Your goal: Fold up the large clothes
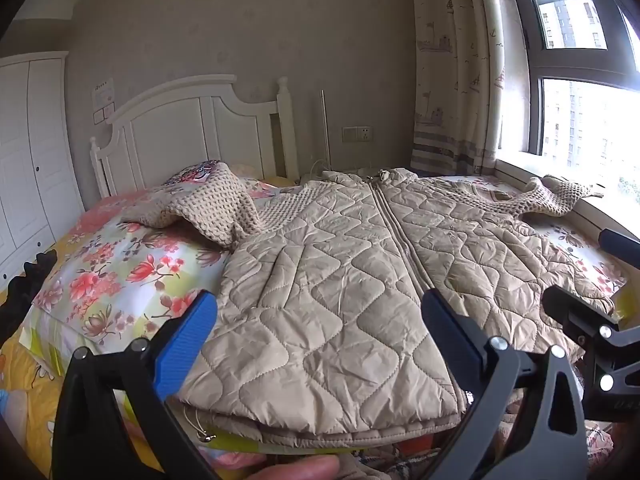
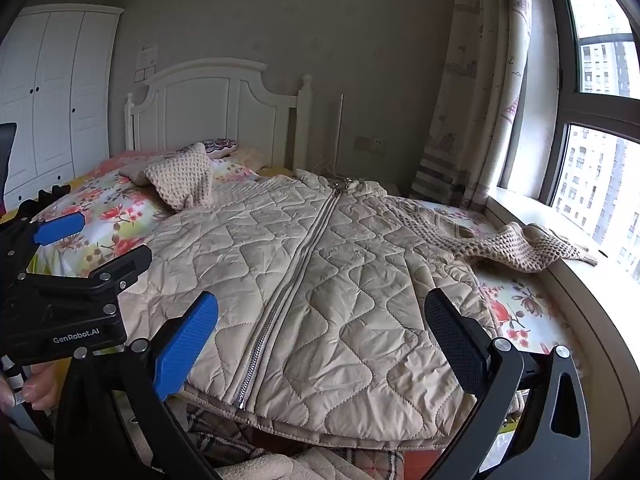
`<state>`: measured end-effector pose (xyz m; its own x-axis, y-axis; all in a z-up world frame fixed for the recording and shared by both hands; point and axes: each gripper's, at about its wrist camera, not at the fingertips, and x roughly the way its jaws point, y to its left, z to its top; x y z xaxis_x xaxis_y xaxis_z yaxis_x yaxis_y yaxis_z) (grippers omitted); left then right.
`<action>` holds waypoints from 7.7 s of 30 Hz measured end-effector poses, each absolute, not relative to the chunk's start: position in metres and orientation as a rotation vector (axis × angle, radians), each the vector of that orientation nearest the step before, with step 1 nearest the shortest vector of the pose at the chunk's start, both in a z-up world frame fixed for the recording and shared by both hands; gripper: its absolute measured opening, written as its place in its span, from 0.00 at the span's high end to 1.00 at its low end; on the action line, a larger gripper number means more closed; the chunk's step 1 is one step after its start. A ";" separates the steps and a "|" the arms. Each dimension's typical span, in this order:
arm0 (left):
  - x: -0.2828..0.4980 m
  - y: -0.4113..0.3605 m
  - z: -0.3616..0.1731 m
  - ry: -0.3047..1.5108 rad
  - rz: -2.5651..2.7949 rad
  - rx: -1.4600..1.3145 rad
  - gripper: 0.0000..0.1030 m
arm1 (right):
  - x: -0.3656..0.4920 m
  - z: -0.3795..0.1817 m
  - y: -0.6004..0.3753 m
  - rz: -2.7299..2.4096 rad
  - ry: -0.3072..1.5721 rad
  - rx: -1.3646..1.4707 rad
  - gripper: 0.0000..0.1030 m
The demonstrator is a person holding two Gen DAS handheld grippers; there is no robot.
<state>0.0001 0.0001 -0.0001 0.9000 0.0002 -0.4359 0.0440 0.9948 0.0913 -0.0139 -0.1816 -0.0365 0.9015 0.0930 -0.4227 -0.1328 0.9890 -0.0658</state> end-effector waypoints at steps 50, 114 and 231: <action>0.010 -0.010 0.005 0.516 -0.068 0.092 0.02 | -0.008 -0.043 -0.185 0.128 0.471 -0.068 0.04; 0.281 0.010 -0.085 0.908 -0.025 0.001 0.02 | 0.197 -0.085 -0.312 -0.029 0.574 -0.453 0.28; 0.331 0.340 -0.078 0.547 -0.019 -1.139 0.03 | 0.282 -0.098 -0.337 0.041 0.821 -0.119 0.24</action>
<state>0.3308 0.3402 -0.0784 0.8689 -0.2864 -0.4037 -0.2583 0.4334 -0.8634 0.2818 -0.3371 -0.0984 0.6809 -0.0100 -0.7323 -0.0823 0.9925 -0.0901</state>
